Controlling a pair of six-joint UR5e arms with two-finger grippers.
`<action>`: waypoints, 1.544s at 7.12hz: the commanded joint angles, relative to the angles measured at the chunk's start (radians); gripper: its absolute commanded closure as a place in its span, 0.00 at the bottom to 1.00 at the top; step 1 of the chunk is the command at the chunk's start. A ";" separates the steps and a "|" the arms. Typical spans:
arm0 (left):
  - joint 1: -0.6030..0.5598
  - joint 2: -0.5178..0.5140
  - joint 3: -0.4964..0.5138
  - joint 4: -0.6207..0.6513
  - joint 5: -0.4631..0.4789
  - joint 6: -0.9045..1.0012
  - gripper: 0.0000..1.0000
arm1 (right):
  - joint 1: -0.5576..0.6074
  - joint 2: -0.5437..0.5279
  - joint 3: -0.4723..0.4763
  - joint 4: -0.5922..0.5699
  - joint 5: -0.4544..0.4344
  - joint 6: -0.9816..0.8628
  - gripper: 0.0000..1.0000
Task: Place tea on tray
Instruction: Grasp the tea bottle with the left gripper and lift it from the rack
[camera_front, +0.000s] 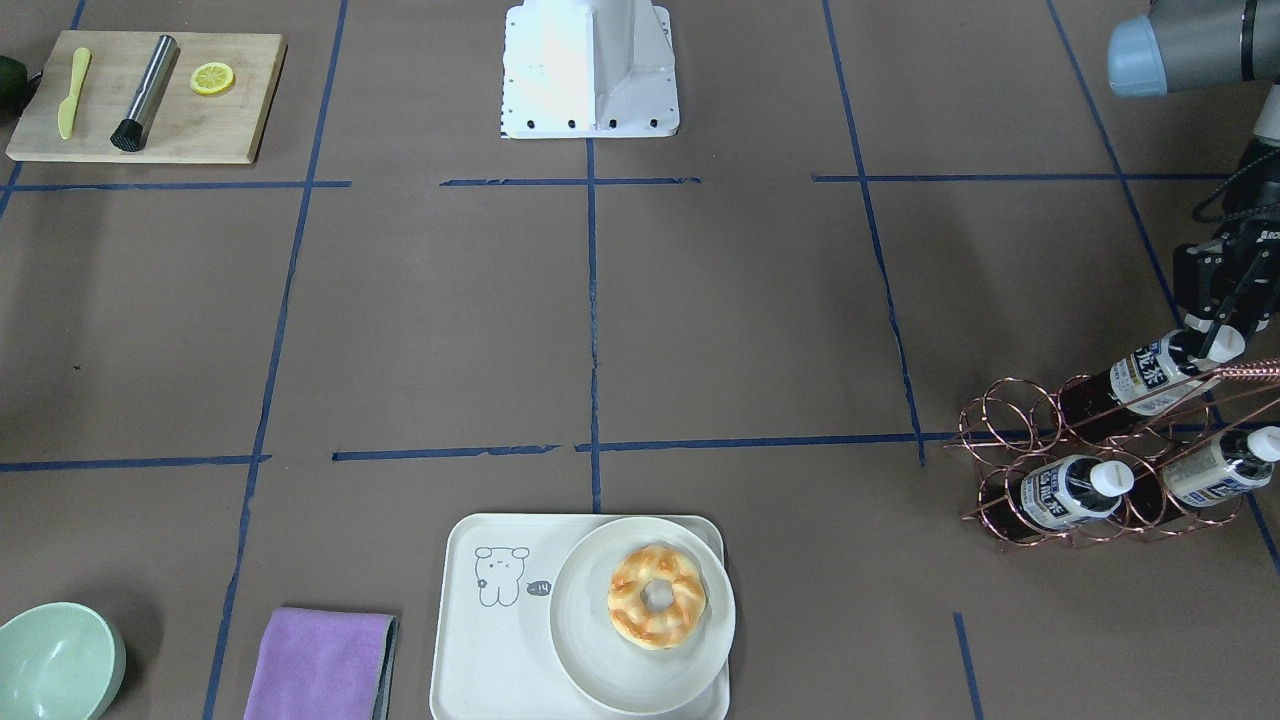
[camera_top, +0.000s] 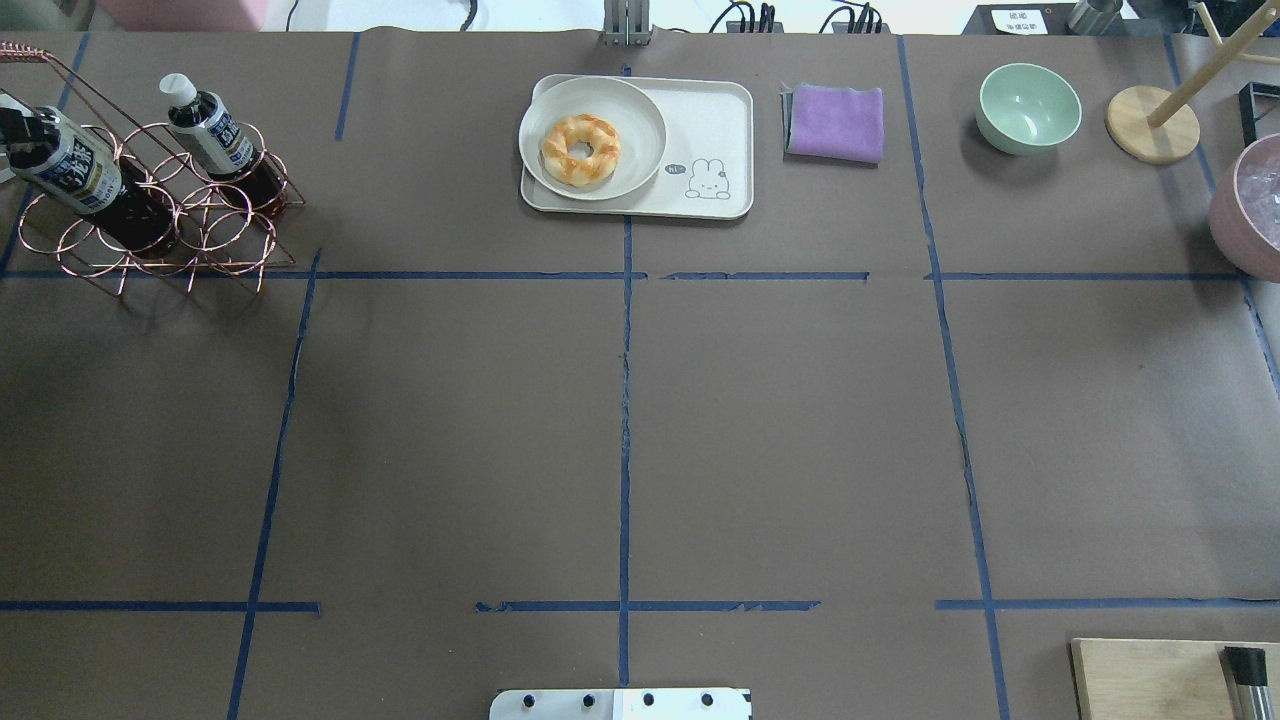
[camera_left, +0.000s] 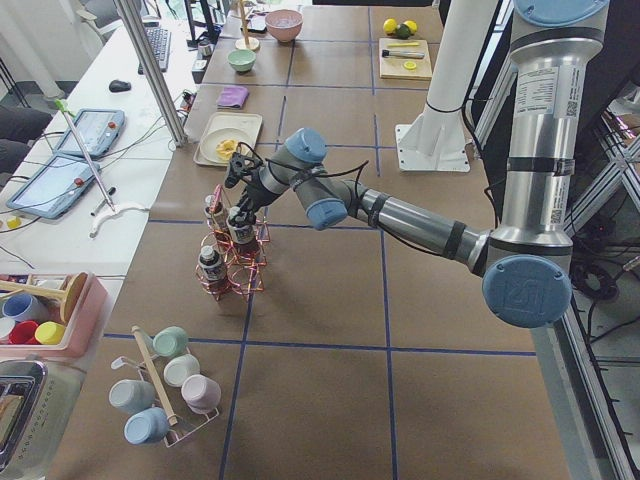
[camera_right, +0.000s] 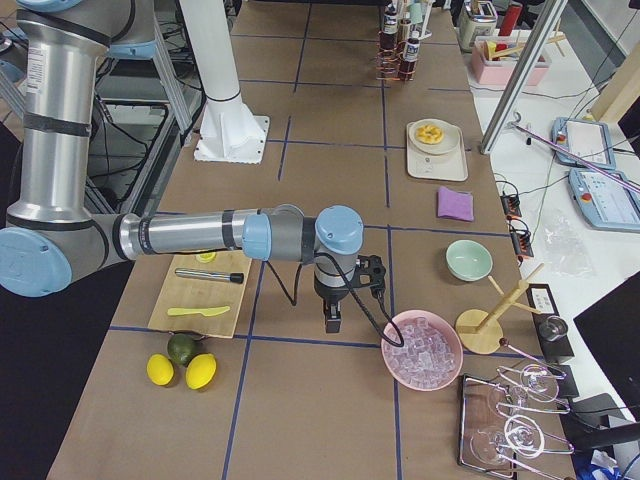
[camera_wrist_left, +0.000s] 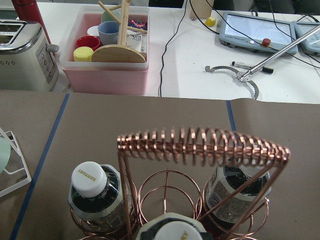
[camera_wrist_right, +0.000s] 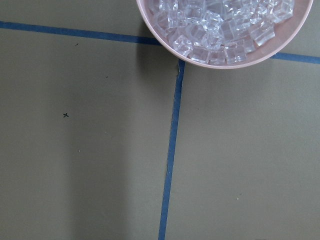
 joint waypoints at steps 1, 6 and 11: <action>-0.055 -0.002 -0.077 0.104 -0.063 0.046 0.99 | 0.000 0.000 0.000 0.000 -0.001 0.000 0.00; 0.004 -0.092 -0.281 0.362 -0.057 0.035 0.98 | 0.000 -0.002 0.001 0.000 0.001 0.002 0.00; 0.539 -0.470 -0.255 0.773 0.375 -0.266 0.96 | 0.000 -0.003 0.004 0.000 0.001 0.000 0.00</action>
